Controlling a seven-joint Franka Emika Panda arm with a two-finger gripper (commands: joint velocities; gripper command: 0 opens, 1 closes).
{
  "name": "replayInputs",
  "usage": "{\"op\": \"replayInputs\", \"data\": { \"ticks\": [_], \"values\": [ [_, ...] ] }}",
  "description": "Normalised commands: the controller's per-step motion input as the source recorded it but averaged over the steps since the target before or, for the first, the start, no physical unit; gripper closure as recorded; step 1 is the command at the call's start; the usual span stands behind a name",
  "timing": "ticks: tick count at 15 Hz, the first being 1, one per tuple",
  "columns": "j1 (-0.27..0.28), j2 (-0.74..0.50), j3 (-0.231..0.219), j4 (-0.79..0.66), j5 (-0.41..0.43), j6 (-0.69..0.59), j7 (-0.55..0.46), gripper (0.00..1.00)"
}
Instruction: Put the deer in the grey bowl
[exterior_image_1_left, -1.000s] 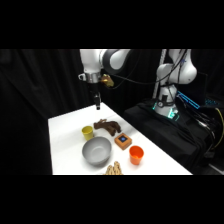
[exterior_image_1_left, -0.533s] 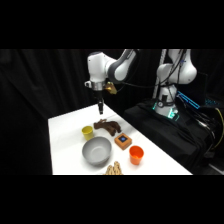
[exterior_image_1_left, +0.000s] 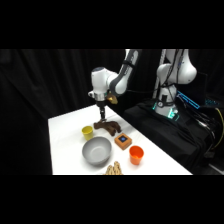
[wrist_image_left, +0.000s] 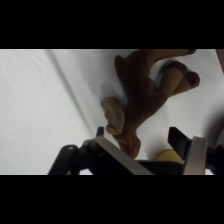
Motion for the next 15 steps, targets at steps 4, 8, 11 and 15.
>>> {"op": "replayInputs", "data": {
  "ticks": [4,8,11,15],
  "values": [
    [-0.036,0.31,0.054,0.08,0.168,0.27,-0.08,0.00],
    [-0.039,0.24,0.066,0.13,0.158,0.14,-0.10,0.00],
    [-0.007,0.14,0.048,0.14,0.128,0.07,-0.08,0.35],
    [0.013,0.05,0.005,0.11,0.100,0.02,-0.07,0.68]
  ]
}}
